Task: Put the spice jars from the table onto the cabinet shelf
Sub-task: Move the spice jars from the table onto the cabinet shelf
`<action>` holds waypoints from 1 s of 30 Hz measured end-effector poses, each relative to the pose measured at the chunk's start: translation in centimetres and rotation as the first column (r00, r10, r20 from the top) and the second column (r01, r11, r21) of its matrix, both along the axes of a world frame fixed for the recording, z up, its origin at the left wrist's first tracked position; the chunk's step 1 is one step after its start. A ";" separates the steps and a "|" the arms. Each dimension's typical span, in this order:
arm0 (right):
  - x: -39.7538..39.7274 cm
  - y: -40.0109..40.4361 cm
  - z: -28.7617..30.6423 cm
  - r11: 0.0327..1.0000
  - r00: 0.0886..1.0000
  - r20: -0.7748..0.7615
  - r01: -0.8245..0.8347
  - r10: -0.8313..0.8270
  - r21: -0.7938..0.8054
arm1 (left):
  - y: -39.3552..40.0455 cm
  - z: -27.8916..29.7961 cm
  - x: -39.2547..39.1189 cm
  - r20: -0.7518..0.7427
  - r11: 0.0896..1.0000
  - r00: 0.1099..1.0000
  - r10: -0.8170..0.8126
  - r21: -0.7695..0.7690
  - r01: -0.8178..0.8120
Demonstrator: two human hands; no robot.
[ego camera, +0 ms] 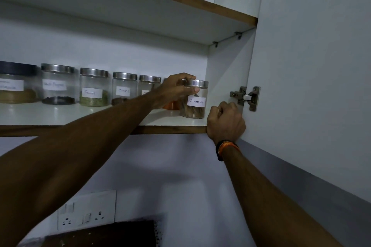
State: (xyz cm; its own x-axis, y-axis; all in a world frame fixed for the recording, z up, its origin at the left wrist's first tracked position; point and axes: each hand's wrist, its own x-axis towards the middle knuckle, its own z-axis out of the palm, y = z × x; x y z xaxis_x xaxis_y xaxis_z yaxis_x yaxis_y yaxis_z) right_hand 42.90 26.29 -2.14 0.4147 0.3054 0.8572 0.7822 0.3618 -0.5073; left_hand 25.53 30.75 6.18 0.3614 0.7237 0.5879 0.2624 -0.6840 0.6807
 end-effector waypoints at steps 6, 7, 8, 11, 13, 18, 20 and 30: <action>0.0 0.5 -0.2 0.999 1.000 -0.018 0.001 -0.001 0.040 | 2.1 2.6 0.6 -0.308 0.867 0.888 0.341 0.469 -0.170; 0.1 0.6 -0.3 0.999 1.000 -0.012 0.006 -0.006 0.045 | 2.5 3.0 0.8 -0.351 0.854 0.860 0.371 0.492 -0.168; 0.0 0.6 -0.3 0.999 1.000 -0.007 0.009 -0.009 0.049 | 2.9 3.3 0.9 -0.386 0.848 0.834 0.395 0.502 -0.170; -0.1 0.7 -0.4 0.997 1.000 -0.003 0.021 -0.021 0.072 | 3.9 3.9 1.3 -0.432 0.846 0.794 0.427 0.502 -0.182; -0.1 0.8 -0.4 0.996 1.000 -0.006 0.028 -0.028 0.083 | 4.5 4.1 1.5 -0.448 0.840 0.778 0.440 0.512 -0.181; -0.2 0.9 -0.5 0.993 1.000 0.001 0.026 -0.027 0.115 | 5.9 4.1 1.8 -0.473 0.815 0.729 0.495 0.543 -0.201; -0.2 1.0 -0.5 0.992 1.000 0.000 0.028 -0.028 0.121 | 6.4 4.0 2.1 -0.483 0.804 0.706 0.518 0.558 -0.207; -0.3 0.9 -0.6 0.992 1.000 -0.011 0.023 -0.022 0.123 | 8.0 3.9 2.4 -0.506 0.762 0.617 0.603 0.593 -0.260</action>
State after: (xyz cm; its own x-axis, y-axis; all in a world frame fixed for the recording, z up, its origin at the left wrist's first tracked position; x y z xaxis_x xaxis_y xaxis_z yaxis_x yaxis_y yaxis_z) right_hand 42.60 27.23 -2.72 0.4286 0.1880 0.8837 0.7861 0.4045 -0.4673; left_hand 27.92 38.75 10.06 0.4715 0.6323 0.6147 0.8455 -0.5222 -0.1113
